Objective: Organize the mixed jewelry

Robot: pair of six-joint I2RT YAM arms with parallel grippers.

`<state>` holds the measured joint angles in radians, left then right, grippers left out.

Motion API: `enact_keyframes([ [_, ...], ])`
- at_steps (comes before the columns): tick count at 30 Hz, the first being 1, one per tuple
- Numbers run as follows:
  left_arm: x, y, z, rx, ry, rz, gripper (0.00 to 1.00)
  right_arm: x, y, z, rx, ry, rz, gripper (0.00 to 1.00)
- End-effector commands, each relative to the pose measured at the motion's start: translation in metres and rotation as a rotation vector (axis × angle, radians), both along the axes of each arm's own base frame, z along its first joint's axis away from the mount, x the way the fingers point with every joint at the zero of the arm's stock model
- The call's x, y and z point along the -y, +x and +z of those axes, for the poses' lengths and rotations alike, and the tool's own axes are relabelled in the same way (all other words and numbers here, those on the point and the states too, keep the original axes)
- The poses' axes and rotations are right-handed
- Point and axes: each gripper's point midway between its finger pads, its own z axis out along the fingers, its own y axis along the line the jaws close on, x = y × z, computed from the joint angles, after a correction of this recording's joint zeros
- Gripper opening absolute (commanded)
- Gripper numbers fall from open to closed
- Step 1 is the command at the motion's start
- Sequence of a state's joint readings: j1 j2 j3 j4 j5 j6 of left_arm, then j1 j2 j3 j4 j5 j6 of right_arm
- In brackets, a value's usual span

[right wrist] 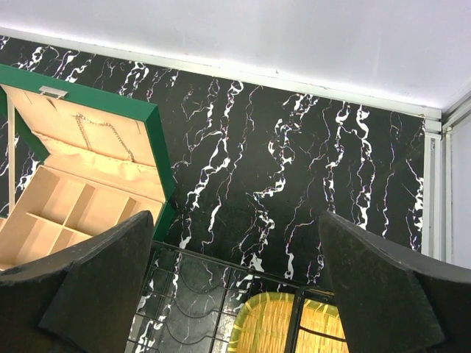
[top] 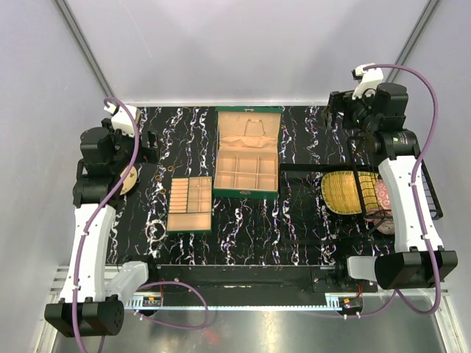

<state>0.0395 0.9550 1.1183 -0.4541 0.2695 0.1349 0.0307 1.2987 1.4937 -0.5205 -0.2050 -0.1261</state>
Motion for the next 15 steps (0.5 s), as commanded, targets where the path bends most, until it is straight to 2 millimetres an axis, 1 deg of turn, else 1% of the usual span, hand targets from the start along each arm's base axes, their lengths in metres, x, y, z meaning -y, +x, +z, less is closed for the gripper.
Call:
enact_keyframes([
  [1, 0.003, -0.006, 0.009, 0.053, 0.014, -0.024, 0.99, -0.006, -0.009, 0.016, 0.051, 0.007, 0.027, 1.00],
  [8, 0.002, -0.014, 0.004, 0.042, 0.015, -0.017, 0.99, -0.010, -0.007, 0.009, 0.031, 0.020, 0.052, 1.00],
  [10, 0.001, -0.018, 0.003, 0.041, 0.056, -0.030, 0.99, -0.012, -0.007, 0.007, 0.025, 0.022, 0.058, 1.00],
  [12, 0.003, -0.027, -0.006, -0.001, 0.101, -0.074, 0.99, -0.011, -0.006, 0.005, 0.021, 0.021, 0.058, 1.00],
  [13, 0.001, -0.029, -0.010, -0.003, 0.174, -0.111, 0.99, -0.012, -0.006, 0.003, 0.016, 0.023, 0.062, 1.00],
  [14, 0.002, -0.036, -0.022, -0.050, 0.199, -0.136, 0.99, -0.014, -0.006, 0.002, 0.013, 0.024, 0.070, 1.00],
  [15, 0.001, -0.039, -0.029, -0.072, 0.228, -0.157, 0.99, -0.015, -0.005, 0.000, 0.006, 0.028, 0.077, 1.00],
])
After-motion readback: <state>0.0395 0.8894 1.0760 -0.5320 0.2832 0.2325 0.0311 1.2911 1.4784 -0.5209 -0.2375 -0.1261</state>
